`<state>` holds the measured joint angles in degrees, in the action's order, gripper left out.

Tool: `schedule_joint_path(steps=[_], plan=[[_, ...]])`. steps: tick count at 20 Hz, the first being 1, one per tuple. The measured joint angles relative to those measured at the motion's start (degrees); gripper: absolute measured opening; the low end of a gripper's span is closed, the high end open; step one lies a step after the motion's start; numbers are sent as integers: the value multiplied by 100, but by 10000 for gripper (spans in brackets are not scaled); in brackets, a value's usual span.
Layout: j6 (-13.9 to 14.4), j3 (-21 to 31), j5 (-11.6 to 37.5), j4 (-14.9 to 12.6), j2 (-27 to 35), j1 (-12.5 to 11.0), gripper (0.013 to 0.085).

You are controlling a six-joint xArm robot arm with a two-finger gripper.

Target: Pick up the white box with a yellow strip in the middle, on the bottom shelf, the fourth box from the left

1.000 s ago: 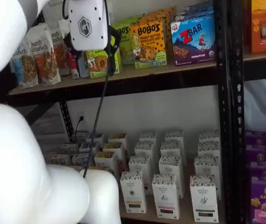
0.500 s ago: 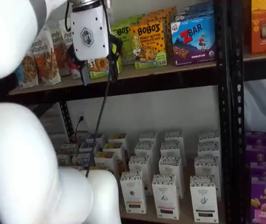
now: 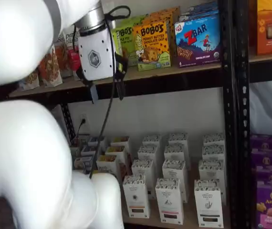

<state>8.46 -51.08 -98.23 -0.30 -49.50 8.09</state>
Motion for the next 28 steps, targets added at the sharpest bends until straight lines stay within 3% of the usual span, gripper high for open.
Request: schedule_joint_path(steps=[7,10,13,17,23,28], plan=[[253,543,654,-138,35,239,850],[349,935,1326,-147,-75,314,850],[574,1118,1678,-313,37,505,850],[435,1201,1863,110,285,418,850],[625,1506,2484,130,558,628,850],[1010,1669,2874,-125,861,931,850]])
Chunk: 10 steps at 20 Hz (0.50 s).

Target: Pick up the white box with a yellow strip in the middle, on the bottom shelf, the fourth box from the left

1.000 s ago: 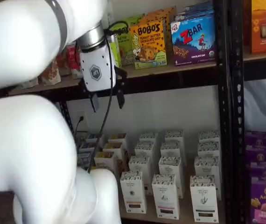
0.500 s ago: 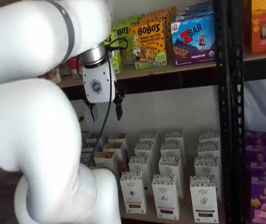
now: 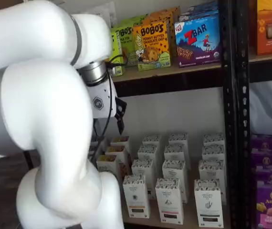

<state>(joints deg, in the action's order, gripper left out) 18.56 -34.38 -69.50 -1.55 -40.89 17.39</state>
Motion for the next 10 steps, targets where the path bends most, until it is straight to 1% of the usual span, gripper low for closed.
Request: schedule_joint_path(steps=[3,5,6,8,10], plan=[[270,105,273,-174,160,195,850],[405,183,498,-231,245,297,850],[467,234,652,-240,298,348,850],[530,248,785,-198,462,422,850],[528,252,912,-108,657,453,850]])
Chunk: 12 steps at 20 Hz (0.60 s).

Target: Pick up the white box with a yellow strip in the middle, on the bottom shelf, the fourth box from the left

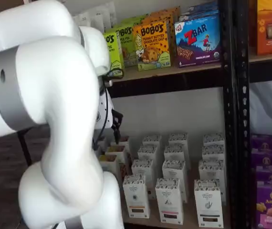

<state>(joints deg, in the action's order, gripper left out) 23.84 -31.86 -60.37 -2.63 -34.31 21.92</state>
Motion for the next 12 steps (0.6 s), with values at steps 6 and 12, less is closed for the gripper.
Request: schedule_joint_path(steps=[6,12], plan=[[182,-12,482,-136,584,82,850],[189,-192,1245,-199,1413,13,850]])
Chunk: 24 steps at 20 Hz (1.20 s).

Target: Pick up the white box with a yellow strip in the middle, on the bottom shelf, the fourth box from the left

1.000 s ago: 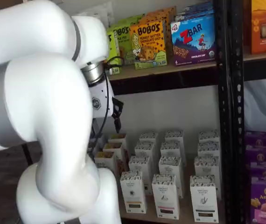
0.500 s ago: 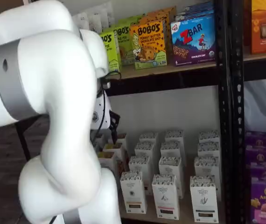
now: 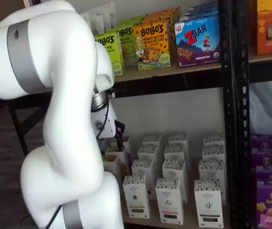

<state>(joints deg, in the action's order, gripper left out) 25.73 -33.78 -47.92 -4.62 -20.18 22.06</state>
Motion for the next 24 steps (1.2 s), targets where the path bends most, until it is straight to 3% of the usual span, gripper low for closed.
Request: schedule_joint_path(steps=[3,8,19,24], plan=[[-207,-73,428,185,373,-90,850],[-248,-162,813,157,804,-161,850],[-1,-349,1230,-168,1654,-197,850],[-57,-496,1351,-86,2024,-190,850]])
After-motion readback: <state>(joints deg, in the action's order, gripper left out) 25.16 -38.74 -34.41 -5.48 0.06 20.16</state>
